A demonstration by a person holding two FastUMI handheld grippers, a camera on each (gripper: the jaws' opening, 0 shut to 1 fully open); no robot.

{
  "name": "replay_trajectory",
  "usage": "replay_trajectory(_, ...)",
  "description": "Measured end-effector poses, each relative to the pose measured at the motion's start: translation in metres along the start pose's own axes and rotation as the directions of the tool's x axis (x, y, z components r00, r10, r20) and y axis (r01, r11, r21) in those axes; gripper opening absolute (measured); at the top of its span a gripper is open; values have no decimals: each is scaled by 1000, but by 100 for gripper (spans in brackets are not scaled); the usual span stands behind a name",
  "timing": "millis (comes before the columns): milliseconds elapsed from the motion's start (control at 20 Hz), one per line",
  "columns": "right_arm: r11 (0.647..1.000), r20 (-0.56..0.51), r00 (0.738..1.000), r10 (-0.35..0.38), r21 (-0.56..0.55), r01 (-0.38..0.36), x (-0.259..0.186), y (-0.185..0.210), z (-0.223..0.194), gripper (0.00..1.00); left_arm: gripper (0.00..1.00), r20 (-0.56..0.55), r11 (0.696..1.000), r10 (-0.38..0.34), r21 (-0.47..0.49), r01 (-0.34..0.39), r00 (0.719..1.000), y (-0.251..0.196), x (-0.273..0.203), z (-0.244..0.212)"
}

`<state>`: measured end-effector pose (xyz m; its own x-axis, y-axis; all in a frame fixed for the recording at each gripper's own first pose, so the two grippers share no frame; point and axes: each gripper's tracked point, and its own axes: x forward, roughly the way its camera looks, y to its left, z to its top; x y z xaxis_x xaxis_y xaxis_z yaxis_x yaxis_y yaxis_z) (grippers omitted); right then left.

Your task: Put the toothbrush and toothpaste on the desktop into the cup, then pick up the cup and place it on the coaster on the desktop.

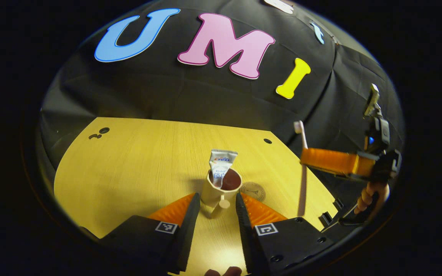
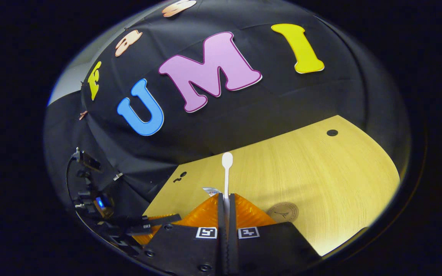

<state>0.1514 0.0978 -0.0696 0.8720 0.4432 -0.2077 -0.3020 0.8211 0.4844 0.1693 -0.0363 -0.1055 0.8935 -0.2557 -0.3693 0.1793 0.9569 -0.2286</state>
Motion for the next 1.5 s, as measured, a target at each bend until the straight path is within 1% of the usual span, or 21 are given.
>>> replay_trajectory(100,1000,7,1000,29,0,-29,16,5,4,5,59,-9,1000,6,-4,-6,1000,-3,-12,-7)
replay_trajectory(300,997,18,998,68,36,-68,53,11,8,5,58,-41,1000,25,1,-25,999,-10,-30,-28)
replay_trajectory(450,995,10,996,92,41,-92,79,11,5,5,58,-57,999,40,3,-40,998,-16,-37,-40)
replay_trajectory(550,993,24,994,106,50,-107,93,11,9,5,59,-76,999,51,11,-50,996,-20,-39,-50)
replay_trajectory(600,993,31,994,108,50,-109,99,9,10,5,59,-84,998,57,11,-56,995,-18,-48,-55)
replay_trajectory(800,993,53,994,101,64,-104,123,-5,12,5,59,-111,997,77,-23,-80,991,-26,-51,-68)
replay_trajectory(950,991,70,990,120,51,-124,138,-8,10,5,59,-119,993,98,-49,-104,988,-27,-52,-69)
replay_trajectory(1050,991,62,990,125,34,-127,146,-10,2,5,59,-119,990,118,-60,-126,986,-25,-54,-68)
replay_trajectory(1200,993,47,992,114,-17,-113,153,-13,-12,5,58,-130,986,133,-80,-144,983,-23,-57,-71)
replay_trajectory(1300,991,34,991,130,-37,-128,154,-9,-22,5,59,-138,985,139,-84,-151,981,-22,-55,-72)
replay_trajectory(1500,991,15,993,116,-64,-115,145,-13,-36,6,59,-145,986,133,-85,-147,980,-25,-48,-73)
